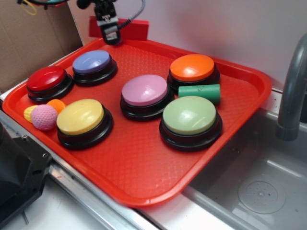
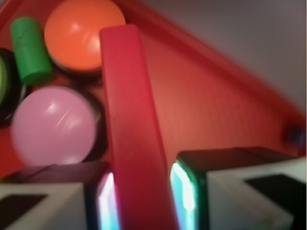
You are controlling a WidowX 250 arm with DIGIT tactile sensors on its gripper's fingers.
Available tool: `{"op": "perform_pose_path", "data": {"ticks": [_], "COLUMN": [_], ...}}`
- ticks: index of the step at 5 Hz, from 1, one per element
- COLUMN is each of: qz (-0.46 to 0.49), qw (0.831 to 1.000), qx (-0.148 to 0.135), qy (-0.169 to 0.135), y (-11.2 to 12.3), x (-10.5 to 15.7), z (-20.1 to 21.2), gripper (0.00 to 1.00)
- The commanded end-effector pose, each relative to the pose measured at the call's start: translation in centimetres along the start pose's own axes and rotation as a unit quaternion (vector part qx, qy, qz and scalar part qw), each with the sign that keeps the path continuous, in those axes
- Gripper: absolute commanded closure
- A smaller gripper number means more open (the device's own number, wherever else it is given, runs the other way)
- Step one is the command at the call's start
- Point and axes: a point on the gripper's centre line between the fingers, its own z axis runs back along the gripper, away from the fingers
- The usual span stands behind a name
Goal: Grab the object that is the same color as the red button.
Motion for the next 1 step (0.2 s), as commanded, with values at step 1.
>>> {"op": "perform_pose_path", "data": {"ticks": [1], "qz": [0.228], "qw": [0.973], "qx": [0.014], "qy": [0.035], "y": [-1.46], "x": [-1.42], "z": [2.12], "gripper": [1.00]}}
